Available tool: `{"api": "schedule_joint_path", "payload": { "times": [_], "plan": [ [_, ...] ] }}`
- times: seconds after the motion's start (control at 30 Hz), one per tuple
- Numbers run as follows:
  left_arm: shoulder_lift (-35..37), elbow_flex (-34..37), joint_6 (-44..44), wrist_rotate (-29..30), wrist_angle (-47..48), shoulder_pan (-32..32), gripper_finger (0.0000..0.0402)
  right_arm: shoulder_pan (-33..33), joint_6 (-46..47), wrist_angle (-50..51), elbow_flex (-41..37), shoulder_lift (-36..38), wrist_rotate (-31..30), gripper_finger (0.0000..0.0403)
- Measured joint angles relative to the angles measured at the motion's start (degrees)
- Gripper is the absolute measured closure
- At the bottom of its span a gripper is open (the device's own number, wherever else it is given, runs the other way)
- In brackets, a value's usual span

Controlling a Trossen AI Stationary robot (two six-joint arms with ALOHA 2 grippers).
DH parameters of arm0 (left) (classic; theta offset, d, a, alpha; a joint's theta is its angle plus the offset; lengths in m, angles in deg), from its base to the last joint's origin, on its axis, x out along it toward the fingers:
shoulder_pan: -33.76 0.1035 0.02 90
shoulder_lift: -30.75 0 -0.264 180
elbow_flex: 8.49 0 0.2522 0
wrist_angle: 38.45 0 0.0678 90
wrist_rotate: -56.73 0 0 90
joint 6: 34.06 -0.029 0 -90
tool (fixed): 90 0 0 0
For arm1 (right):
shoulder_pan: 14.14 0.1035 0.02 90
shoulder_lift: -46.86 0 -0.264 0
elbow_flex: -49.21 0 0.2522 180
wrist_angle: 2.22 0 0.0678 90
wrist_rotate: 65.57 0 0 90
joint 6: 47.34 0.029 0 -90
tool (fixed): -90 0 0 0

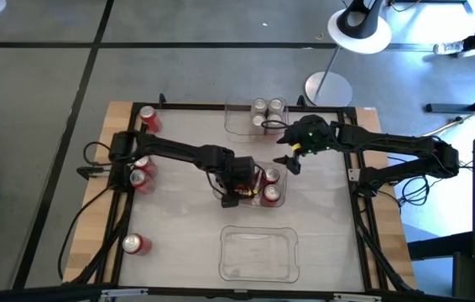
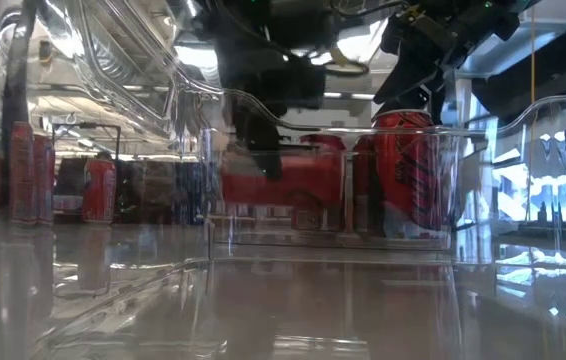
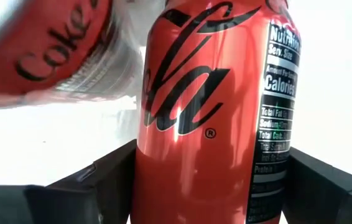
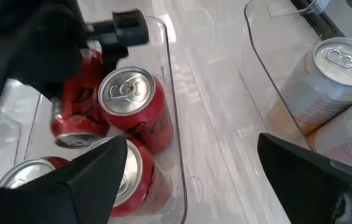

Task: Sort soda cans
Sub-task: Put the red black soda can into the middle transparent bin

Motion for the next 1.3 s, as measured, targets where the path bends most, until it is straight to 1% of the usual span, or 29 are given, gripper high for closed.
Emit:
{"api": "schedule_joint_path", "payload": {
  "times": [0.23,0.37,0.47,0.57,0.67,0.73,0.8,0.9,0.97,1.07,1.17,1.3],
  "plan": [
    [5.49,-0.13,-0.17,0.70,1.73,-0.51,0.0103,0.00,0.00,-1.78,0.00,0.37,0.18,0.0043],
    [10.65,-0.22,1.10,1.31,1.57,-0.26,0.0103,0.00,-0.02,-4.39,0.79,1.17,3.59,0.0043],
    [14.38,-0.29,1.58,3.14,0.79,-0.23,0.0103,0.02,-0.04,-5.82,2.09,1.69,5.87,0.0043],
    [17.91,-0.21,1.72,7.20,-0.47,-0.25,0.0103,0.00,-0.04,-6.78,3.43,1.68,8.29,0.0043],
    [21.85,2.49,1.68,9.21,-6.79,-0.35,0.0103,0.02,-0.01,-7.87,3.67,1.67,10.80,0.0043],
    [24.73,6.37,1.77,9.64,-12.67,-0.37,0.0103,0.02,0.14,-10.68,3.04,1.64,12.88,0.0043],
    [27.57,11.51,2.79,10.12,-20.19,-0.01,0.0103,0.02,1.24,-15.16,2.02,1.64,14.74,0.0043],
    [30.81,19.30,5.92,10.11,-32.92,0.88,0.0103,0.20,3.95,-24.84,-0.03,1.37,16.57,0.0043],
    [31.58,22.76,7.38,10.28,-41.18,1.54,0.0103,1.41,5.36,-31.42,-1.66,0.88,16.39,0.0043],
    [31.59,24.88,8.27,10.52,-48.97,2.33,0.0103,3.11,7.11,-39.08,-3.41,-0.41,15.26,0.0043],
    [31.33,24.96,8.13,10.51,-54.07,2.90,0.0103,5.18,8.40,-44.51,-3.53,-2.44,13.08,0.0043],
    [31.31,24.96,7.00,10.35,-56.54,3.13,0.0103,8.03,10.04,-54.68,-3.61,-5.95,8.29,0.0043]
  ]
}}
